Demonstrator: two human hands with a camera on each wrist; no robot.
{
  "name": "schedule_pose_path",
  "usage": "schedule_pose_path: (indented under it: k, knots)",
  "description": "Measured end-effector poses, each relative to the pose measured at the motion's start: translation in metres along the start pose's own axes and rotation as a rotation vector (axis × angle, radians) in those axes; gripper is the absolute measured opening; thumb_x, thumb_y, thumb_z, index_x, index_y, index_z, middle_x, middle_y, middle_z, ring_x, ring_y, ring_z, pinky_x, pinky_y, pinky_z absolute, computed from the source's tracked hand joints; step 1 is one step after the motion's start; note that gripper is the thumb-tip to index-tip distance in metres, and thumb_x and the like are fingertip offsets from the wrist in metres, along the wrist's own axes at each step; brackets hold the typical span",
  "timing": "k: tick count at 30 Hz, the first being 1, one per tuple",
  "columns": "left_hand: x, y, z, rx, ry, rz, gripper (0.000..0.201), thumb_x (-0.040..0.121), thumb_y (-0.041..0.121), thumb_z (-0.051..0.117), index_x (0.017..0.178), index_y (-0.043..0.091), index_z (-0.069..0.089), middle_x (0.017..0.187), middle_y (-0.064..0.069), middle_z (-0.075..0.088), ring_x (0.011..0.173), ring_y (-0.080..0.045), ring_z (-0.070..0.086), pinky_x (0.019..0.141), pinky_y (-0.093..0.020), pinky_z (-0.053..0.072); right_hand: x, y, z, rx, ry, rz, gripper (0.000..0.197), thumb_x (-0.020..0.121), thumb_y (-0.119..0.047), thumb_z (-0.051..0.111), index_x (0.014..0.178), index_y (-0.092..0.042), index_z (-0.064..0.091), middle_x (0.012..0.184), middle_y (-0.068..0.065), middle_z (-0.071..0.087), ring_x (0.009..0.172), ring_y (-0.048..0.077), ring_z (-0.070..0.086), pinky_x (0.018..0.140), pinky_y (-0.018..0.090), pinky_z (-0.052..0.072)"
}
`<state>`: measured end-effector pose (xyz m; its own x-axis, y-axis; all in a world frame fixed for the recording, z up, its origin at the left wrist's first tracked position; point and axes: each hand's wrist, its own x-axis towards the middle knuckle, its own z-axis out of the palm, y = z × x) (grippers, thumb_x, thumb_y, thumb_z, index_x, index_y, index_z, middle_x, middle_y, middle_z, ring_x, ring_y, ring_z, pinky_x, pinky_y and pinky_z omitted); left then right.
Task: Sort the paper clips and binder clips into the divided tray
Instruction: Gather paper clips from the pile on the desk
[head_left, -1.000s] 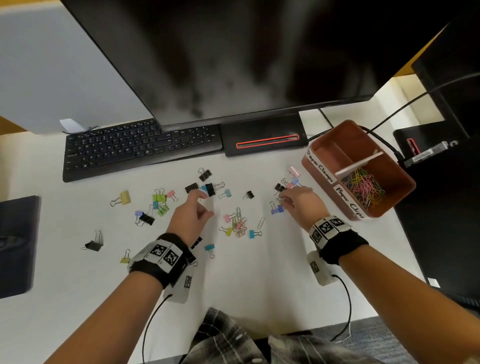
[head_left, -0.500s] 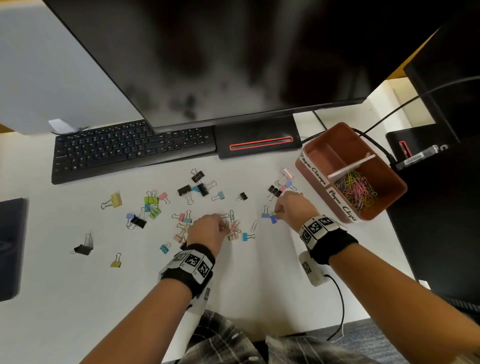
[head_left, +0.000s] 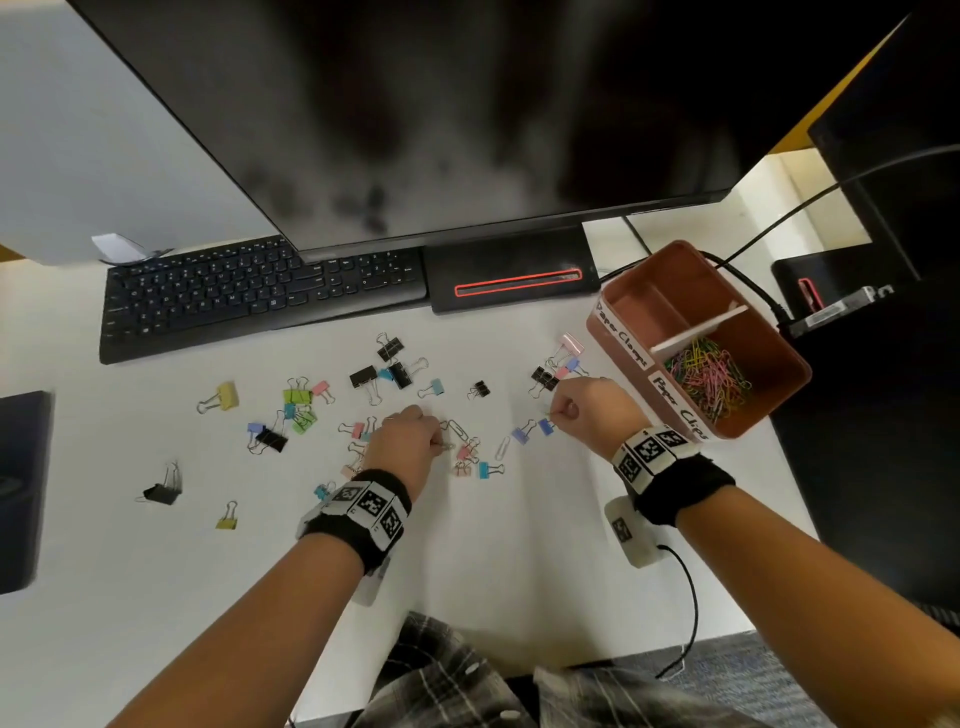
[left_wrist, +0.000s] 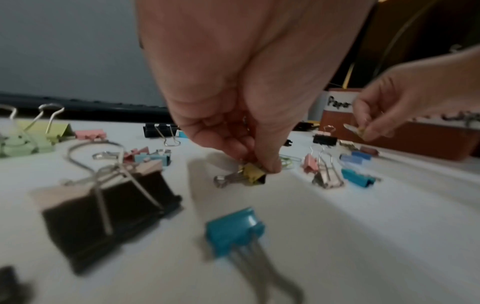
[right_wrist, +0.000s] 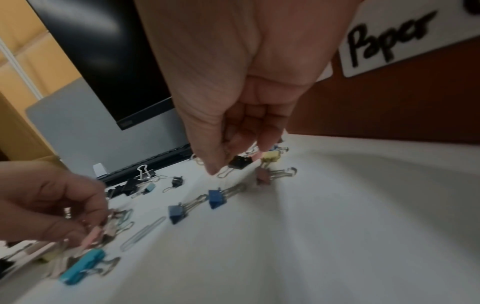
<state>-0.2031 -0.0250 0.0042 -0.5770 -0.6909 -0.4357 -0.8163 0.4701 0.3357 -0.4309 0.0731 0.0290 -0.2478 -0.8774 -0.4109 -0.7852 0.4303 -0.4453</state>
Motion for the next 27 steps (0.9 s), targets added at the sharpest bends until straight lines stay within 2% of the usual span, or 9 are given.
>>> schedule_pose_path:
  k: [3, 5, 8, 11, 13, 16, 19, 22, 27]
  knots:
    - [-0.001, -0.006, 0.004, -0.001, 0.024, 0.070, 0.009, 0.089, 0.009, 0.051, 0.084, 0.010, 0.059, 0.086, -0.001, 0.044, 0.080, -0.021, 0.051, 0.071, -0.028, 0.042, -0.007, -0.014, 0.009, 0.083, -0.066, -0.108, 0.010, 0.084, -0.020, 0.062, 0.094, -0.018, 0.063, 0.084, 0.002, 0.069, 0.076, 0.019, 0.062, 0.077, 0.034, 0.053]
    - [-0.003, -0.011, 0.005, 0.008, 0.046, 0.109, 0.009, 0.089, 0.008, 0.051, 0.084, 0.010, 0.058, 0.083, 0.000, 0.045, 0.078, -0.019, 0.048, 0.069, -0.025, 0.036, -0.009, -0.023, 0.018, 0.082, -0.127, -0.153, 0.022, 0.087, -0.021, 0.060, 0.110, -0.020, 0.061, 0.097, 0.002, 0.069, 0.084, 0.017, 0.061, 0.084, 0.032, 0.051]
    - [-0.008, -0.014, 0.004, 0.016, 0.057, 0.159, 0.011, 0.091, 0.012, 0.049, 0.086, 0.010, 0.059, 0.082, -0.002, 0.053, 0.079, -0.019, 0.050, 0.072, -0.028, 0.041, -0.007, -0.036, 0.032, 0.001, -0.189, -0.202, 0.029, 0.091, -0.016, 0.054, 0.119, -0.018, 0.060, 0.113, 0.003, 0.063, 0.103, 0.021, 0.057, 0.090, 0.032, 0.044]
    - [-0.011, -0.017, 0.001, -0.098, 0.089, 0.133, 0.010, 0.091, 0.010, 0.048, 0.086, 0.011, 0.057, 0.079, -0.003, 0.056, 0.077, -0.019, 0.051, 0.068, -0.025, 0.039, -0.002, -0.040, 0.040, -0.113, -0.235, -0.200, 0.028, 0.093, -0.015, 0.049, 0.119, -0.018, 0.059, 0.116, 0.005, 0.059, 0.107, 0.025, 0.056, 0.087, 0.033, 0.044]
    - [-0.011, -0.017, -0.004, -0.171, 0.107, 0.150, 0.010, 0.091, 0.010, 0.050, 0.096, 0.011, 0.059, 0.085, -0.005, 0.061, 0.082, -0.020, 0.054, 0.071, -0.023, 0.037, 0.001, -0.040, 0.041, -0.172, -0.237, -0.201, 0.025, 0.093, -0.017, 0.049, 0.116, -0.017, 0.060, 0.114, 0.006, 0.059, 0.105, 0.026, 0.057, 0.081, 0.031, 0.043]
    - [-0.007, -0.010, -0.012, -0.216, 0.050, 0.209, 0.027, 0.092, 0.013, 0.051, 0.118, 0.014, 0.059, 0.104, -0.005, 0.063, 0.096, -0.020, 0.056, 0.086, -0.022, 0.039, 0.003, -0.040, 0.039, -0.216, -0.250, -0.176, 0.024, 0.095, -0.021, 0.048, 0.112, -0.013, 0.062, 0.114, 0.008, 0.056, 0.102, 0.026, 0.057, 0.083, 0.031, 0.041]
    - [0.008, -0.002, -0.014, -0.104, -0.062, 0.245, 0.036, 0.094, 0.014, 0.049, 0.129, 0.020, 0.053, 0.123, -0.003, 0.058, 0.113, -0.020, 0.052, 0.099, -0.026, 0.035, 0.003, -0.040, 0.039, -0.265, -0.256, -0.142, 0.021, 0.095, -0.020, 0.048, 0.107, -0.009, 0.062, 0.110, 0.008, 0.053, 0.099, 0.027, 0.057, 0.089, 0.040, 0.043]
    - [0.023, 0.004, -0.013, -0.050, -0.144, 0.232, 0.038, 0.093, 0.015, 0.051, 0.131, 0.019, 0.051, 0.127, -0.008, 0.056, 0.119, -0.024, 0.049, 0.102, -0.030, 0.035, 0.003, -0.036, 0.044, -0.263, -0.261, -0.159, 0.017, 0.095, -0.016, 0.047, 0.102, -0.009, 0.062, 0.108, 0.008, 0.053, 0.099, 0.026, 0.056, 0.082, 0.037, 0.043]
    - [0.033, 0.014, -0.008, -0.032, -0.111, 0.225, 0.027, 0.092, 0.016, 0.052, 0.119, 0.013, 0.057, 0.114, -0.010, 0.058, 0.107, -0.027, 0.054, 0.092, -0.032, 0.041, 0.001, -0.029, 0.051, -0.312, -0.237, -0.192, 0.017, 0.091, -0.009, 0.048, 0.103, -0.011, 0.060, 0.107, 0.007, 0.059, 0.099, 0.026, 0.055, 0.071, 0.031, 0.043]
